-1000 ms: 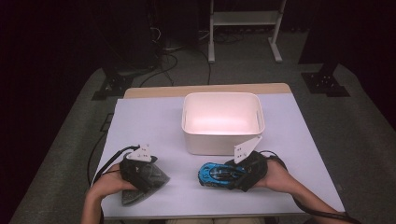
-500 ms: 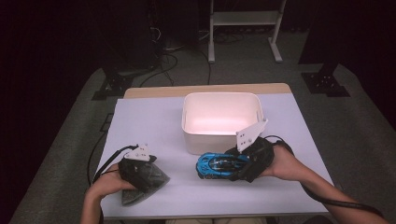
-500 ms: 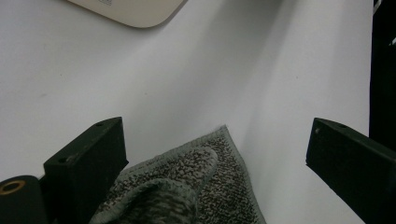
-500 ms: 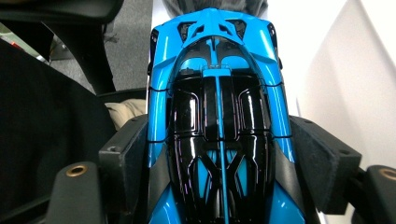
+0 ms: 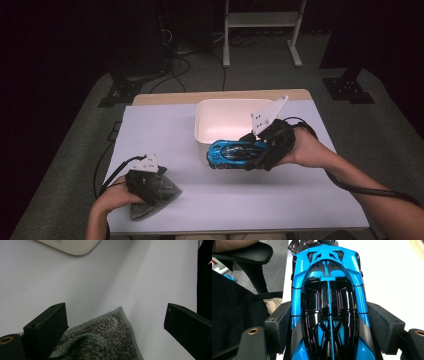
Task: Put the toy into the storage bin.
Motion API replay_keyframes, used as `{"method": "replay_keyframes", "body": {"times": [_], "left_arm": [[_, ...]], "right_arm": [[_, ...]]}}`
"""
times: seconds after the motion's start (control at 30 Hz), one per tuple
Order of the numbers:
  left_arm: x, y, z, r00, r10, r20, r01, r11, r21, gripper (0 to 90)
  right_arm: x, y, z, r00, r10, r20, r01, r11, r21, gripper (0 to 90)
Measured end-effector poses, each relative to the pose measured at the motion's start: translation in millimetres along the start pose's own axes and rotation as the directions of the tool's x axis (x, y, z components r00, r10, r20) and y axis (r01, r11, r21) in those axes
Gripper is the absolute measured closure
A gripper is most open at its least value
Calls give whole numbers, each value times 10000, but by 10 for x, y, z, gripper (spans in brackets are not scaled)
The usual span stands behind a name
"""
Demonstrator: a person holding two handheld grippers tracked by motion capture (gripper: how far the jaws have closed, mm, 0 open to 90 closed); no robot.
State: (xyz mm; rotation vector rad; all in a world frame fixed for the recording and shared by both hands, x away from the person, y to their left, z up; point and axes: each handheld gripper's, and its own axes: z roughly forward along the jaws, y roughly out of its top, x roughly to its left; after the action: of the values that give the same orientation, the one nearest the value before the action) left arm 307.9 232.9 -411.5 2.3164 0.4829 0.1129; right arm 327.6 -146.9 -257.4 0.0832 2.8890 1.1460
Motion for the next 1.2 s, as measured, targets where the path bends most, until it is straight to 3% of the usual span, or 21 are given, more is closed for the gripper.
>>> {"method": "replay_keyframes", "body": {"times": [0.27,0.6,1.2], "left_arm": [[3,-36,-22,9998,-154,-84,154,9999,-70,42],[-10,-28,-17,9999,-126,-102,126,9999,-9,42],[14,-43,-38,9997,-161,-179,161,9999,9,41]], "right_arm": [[-208,217,-164,9995,-205,251,206,9998,-27,252],[-501,337,-255,9987,-222,453,222,9998,6,253],[-1025,266,-9,9992,285,286,-296,9988,381,252]]}}
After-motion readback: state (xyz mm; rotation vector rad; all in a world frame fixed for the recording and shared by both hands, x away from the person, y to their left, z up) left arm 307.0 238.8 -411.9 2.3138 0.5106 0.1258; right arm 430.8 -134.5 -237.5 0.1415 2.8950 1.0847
